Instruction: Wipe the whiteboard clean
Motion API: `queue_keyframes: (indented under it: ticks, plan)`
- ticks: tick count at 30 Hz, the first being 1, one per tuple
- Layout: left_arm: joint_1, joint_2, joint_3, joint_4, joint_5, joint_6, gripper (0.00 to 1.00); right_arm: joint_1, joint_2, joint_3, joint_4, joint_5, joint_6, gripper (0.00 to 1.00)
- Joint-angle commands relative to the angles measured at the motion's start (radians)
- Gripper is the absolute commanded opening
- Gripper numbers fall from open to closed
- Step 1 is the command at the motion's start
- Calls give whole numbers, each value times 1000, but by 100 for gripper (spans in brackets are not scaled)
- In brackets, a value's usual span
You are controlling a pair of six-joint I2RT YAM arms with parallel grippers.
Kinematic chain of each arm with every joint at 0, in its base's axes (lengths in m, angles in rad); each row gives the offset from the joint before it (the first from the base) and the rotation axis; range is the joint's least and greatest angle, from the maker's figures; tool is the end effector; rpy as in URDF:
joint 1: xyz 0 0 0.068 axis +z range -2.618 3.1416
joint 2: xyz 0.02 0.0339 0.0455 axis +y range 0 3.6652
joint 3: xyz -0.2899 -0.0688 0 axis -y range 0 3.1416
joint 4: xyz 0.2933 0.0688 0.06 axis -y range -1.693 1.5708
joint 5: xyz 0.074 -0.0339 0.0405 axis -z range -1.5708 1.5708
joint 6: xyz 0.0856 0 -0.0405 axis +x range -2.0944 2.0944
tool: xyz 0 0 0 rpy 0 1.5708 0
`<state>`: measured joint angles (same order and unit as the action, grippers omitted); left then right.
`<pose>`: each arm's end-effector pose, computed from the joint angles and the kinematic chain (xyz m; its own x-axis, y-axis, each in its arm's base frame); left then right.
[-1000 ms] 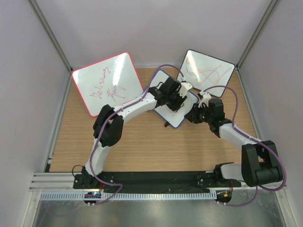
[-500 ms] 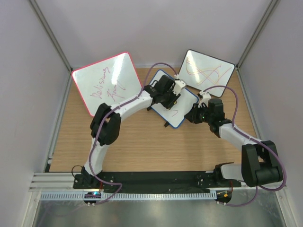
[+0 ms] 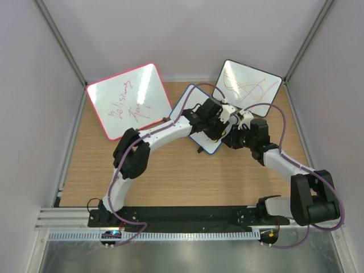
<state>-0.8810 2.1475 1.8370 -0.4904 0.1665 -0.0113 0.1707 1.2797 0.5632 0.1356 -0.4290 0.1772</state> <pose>0.3619 -0.4610 0.2103 -0.4663 0.5477 -0.6947 0.8289 0.5448 -0.1269 0.3136 0.0902 0.1605 -0.6200 0.0558 -0.7826 -0.3940 0.8404 0.3721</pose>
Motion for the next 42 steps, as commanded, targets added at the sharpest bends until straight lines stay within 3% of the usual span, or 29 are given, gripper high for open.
queue_keyframes:
  ticks: [1, 12, 20, 26, 36, 42]
  plan:
    - [-3, 22, -44, 4, 19, 0, 0, 27, -19, 10, -7, -45, -56, 1]
    - [138, -57, -203, 102, -114, 65, 0, 29, -22, 7, -7, -45, -54, 1]
    - [258, -64, -203, 133, -159, 85, 0, 29, -19, 6, -1, -50, -54, 1]
    - [235, -52, -188, 135, -99, 51, 0, 29, -26, 3, 1, -48, -54, 1]
    - [41, -26, -203, 90, 16, 17, 0, 30, -28, 4, -1, -48, -53, 1]
    - [34, -12, -177, 75, 1, 7, 0, 29, -23, 6, -1, -51, -54, 1]
